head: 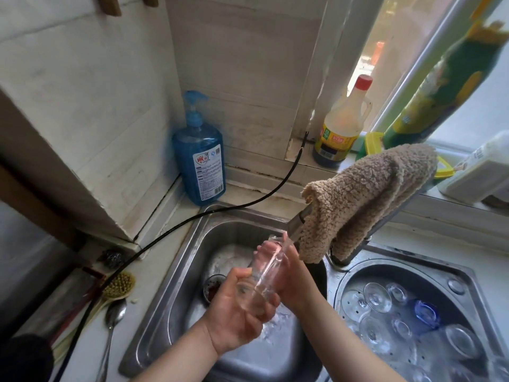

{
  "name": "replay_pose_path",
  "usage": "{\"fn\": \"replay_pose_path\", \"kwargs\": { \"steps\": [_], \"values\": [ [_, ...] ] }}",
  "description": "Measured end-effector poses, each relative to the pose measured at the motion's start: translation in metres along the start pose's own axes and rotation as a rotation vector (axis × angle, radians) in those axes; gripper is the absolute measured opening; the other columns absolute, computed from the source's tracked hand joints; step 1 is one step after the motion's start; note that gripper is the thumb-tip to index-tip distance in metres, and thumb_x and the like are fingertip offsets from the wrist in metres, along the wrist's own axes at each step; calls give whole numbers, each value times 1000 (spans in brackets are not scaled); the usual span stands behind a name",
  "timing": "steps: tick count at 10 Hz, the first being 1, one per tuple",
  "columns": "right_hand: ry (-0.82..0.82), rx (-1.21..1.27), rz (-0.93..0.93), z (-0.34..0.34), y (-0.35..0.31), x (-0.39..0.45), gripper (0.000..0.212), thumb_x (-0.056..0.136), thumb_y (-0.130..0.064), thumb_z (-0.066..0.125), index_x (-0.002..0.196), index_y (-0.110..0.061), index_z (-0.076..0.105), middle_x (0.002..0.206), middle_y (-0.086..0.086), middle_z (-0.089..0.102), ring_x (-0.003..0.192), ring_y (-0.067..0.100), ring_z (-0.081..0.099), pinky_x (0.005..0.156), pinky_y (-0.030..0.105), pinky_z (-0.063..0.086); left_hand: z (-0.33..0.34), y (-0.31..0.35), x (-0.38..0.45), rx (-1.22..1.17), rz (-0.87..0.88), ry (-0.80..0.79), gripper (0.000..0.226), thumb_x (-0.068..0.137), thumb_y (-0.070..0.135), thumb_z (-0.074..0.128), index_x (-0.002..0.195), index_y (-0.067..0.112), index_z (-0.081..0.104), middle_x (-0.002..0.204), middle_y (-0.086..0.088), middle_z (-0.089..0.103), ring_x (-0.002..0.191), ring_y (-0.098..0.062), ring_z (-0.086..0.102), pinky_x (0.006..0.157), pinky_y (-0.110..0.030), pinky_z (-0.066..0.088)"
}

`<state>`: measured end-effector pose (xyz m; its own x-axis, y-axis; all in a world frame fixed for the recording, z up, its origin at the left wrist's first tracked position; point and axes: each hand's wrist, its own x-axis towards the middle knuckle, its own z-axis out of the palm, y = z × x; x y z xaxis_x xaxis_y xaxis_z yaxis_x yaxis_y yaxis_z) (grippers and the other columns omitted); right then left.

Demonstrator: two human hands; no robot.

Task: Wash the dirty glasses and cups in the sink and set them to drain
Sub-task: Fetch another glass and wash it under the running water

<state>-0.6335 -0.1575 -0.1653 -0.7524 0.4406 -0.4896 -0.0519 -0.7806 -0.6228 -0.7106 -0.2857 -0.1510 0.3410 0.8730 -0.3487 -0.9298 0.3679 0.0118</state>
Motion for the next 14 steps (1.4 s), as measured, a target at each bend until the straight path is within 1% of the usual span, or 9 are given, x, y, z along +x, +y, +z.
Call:
{"fn": "replay_pose_path", "kwargs": {
  "steps": [1,2,3,5,7,8,9,11,14],
  "values": [
    [59,-5,40,3,8,5,39,81,-48,66,92,-11,59,83,8,57,70,20,60,68,32,53,2,-4,0,-27,11,14,53,64,23,84,108,1,64,87,-11,59,67,-19,63,41,-21,49],
    [237,-451,-103,9,12,2,62,51,-54,86,83,-8,60,75,9,59,65,22,60,65,36,53,1,-13,6,710,192,524,38,76,34,73,106,15,61,85,-1,62,66,-15,61,48,-22,46],
    [487,-661,-264,15,17,1,48,68,-33,84,94,-17,47,92,4,57,84,18,59,81,35,52,-12,-17,15,1475,368,964,54,66,31,79,108,27,44,92,11,63,77,-8,63,55,-23,48],
    [193,-71,74,-2,6,1,70,57,-35,88,112,-4,59,95,9,63,79,20,67,72,33,56,6,-5,10,976,210,580,36,70,31,73,97,13,60,74,-1,64,63,-15,62,54,-28,52],
    [-54,38,107,6,-7,-9,82,10,-46,94,82,-11,74,83,9,70,79,20,65,89,39,46,-2,0,0,416,68,173,53,68,37,80,109,6,67,95,-12,64,75,-21,65,51,-23,53],
    [44,29,28,10,-3,-6,81,16,-50,92,83,-13,66,81,6,68,76,18,66,72,29,55,8,-3,1,525,97,246,45,71,43,73,103,12,71,93,-9,66,75,-19,65,53,-23,52],
    [138,-451,-68,12,-9,-16,24,73,-40,76,81,-22,63,88,-1,67,82,11,65,80,25,54,12,-5,8,827,230,468,34,80,29,71,110,16,62,88,-1,65,72,-11,65,56,-26,51],
    [251,-1108,-540,-1,-9,-29,23,70,-32,81,74,-22,61,80,-15,61,75,-8,59,68,6,41,-17,3,21,1403,518,933,55,56,17,80,98,25,46,94,4,63,84,-15,63,71,-36,52],
    [-225,-1458,-190,7,-29,-33,17,88,-24,63,102,-25,72,91,-14,68,79,0,60,79,22,49,-17,25,30,2122,582,910,64,57,52,59,112,24,46,105,11,55,104,-19,56,86,-32,37]
  ]
}}
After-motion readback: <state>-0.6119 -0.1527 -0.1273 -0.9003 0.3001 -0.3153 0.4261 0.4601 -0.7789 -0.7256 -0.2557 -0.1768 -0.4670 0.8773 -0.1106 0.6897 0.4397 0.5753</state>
